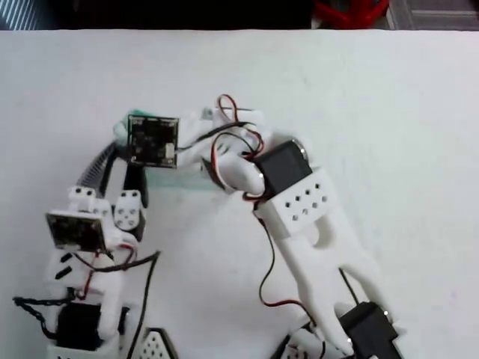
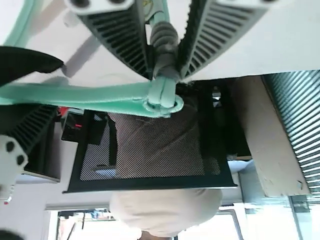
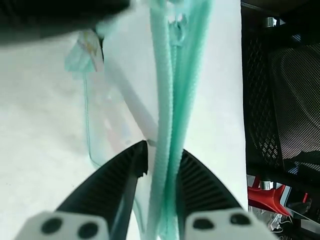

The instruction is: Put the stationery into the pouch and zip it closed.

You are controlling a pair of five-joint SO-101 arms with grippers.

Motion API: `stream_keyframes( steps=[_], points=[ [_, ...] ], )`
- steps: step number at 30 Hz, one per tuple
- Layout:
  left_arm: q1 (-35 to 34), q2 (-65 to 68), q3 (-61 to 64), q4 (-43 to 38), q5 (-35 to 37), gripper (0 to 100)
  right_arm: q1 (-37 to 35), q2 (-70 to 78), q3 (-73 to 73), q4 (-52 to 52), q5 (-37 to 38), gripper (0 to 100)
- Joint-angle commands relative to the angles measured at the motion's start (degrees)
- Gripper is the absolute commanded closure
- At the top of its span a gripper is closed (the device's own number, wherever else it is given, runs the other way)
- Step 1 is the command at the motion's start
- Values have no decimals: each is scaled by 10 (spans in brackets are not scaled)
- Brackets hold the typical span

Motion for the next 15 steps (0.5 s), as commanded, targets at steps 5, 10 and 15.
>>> stream_keyframes(
  steps=[5, 10, 15],
  points=[
    [-57, -1, -36, -16, -7, 977, 21, -1, 3, 7, 10, 978],
    [-104, -1, -34, -26, -7, 977, 32, -5, 3, 7, 11, 978],
    [-168, -1, -20, -78, -6, 977, 34, -5, 24, 11, 36, 978]
  ],
)
